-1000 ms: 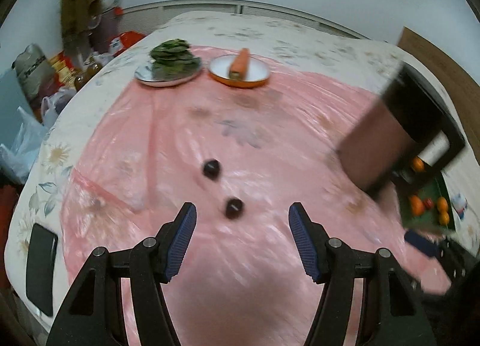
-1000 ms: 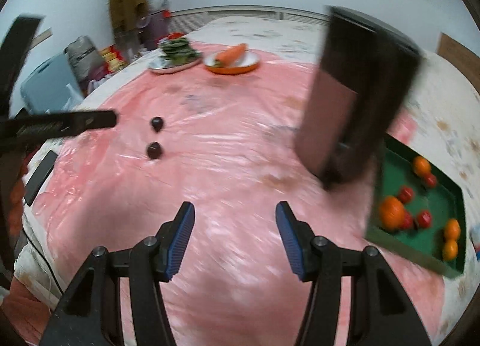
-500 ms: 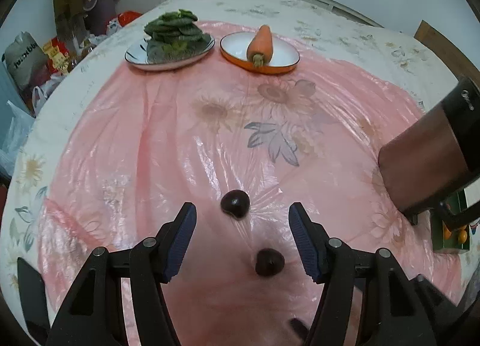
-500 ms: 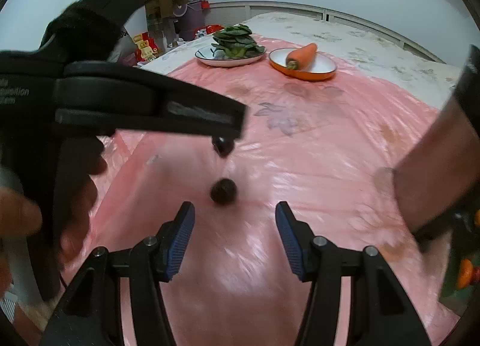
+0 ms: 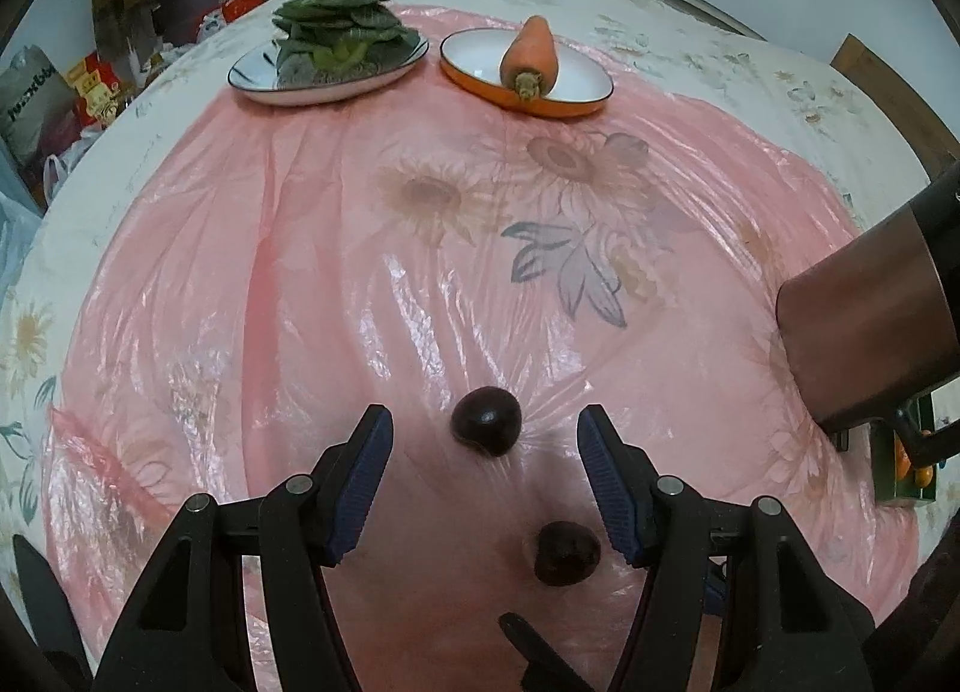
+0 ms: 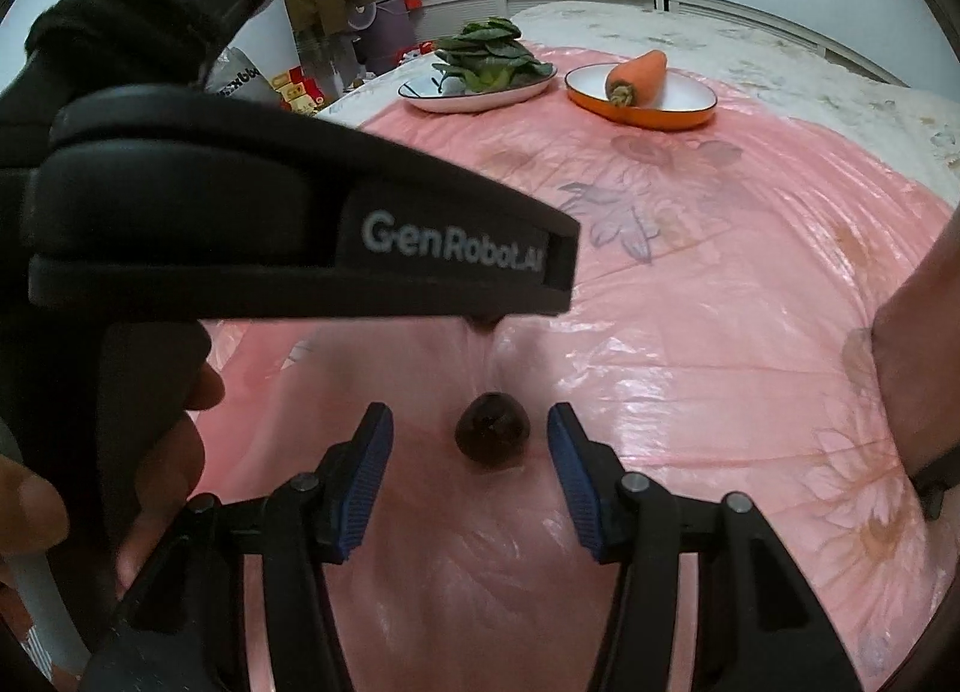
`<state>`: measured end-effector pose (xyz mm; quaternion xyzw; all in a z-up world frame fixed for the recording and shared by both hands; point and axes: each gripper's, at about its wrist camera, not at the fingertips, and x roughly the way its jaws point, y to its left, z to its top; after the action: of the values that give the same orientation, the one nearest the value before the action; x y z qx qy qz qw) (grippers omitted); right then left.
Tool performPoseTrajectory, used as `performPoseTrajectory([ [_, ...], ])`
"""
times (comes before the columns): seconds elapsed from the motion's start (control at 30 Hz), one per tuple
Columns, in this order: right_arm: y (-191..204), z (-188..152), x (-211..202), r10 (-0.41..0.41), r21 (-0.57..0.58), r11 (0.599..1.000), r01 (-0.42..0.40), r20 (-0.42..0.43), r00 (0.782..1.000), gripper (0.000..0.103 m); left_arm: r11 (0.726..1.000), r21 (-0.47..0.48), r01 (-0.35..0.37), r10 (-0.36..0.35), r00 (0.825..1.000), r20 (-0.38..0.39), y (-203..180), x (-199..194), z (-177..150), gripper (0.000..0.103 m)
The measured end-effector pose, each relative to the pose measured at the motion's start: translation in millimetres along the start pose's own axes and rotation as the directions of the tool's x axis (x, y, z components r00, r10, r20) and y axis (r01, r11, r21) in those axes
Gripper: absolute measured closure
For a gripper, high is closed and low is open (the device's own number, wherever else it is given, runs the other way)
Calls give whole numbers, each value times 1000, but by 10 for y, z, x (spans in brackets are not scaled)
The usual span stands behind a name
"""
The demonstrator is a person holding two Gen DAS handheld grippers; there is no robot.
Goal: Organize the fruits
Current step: 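Close the left tool on a dark plum while the right tool grasps the other plum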
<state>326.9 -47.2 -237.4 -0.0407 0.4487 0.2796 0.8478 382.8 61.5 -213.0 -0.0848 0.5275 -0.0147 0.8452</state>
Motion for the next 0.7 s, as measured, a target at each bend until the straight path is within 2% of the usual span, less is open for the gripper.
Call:
performPoseTrajectory([
  [0.27,2,-27,83,-2,-6,1000,2,-16,1000,8,999,34,-12,13,999,-32,-53,113,36,45],
  [0.37,-11,-29,132,-10,-8,1000,10,-31,999,18,999,46,-20,23,998,-59,-82,199,43,45],
  [0.43,-19,-38,149,-30,-16,999,30,-38,999,32,999,41,-29,32,997,-72,-72,252,40,47],
  [0.47,-20,-42,150,-31,-19,999,30,-38,999,39,999,37,-31,33,997,-73,-63,264,37,57],
  [0.5,-25,-48,146,-28,-18,999,27,-39,999,45,999,34,-33,35,996,-76,-55,277,36,76],
  [0.53,-27,-53,136,-25,-18,1000,24,-36,999,46,999,30,-21,24,996,-84,-46,291,40,80],
  [0.7,-41,-83,80,-23,-18,1000,23,-29,999,47,1000,13,-5,6,998,-63,-22,250,42,80],
])
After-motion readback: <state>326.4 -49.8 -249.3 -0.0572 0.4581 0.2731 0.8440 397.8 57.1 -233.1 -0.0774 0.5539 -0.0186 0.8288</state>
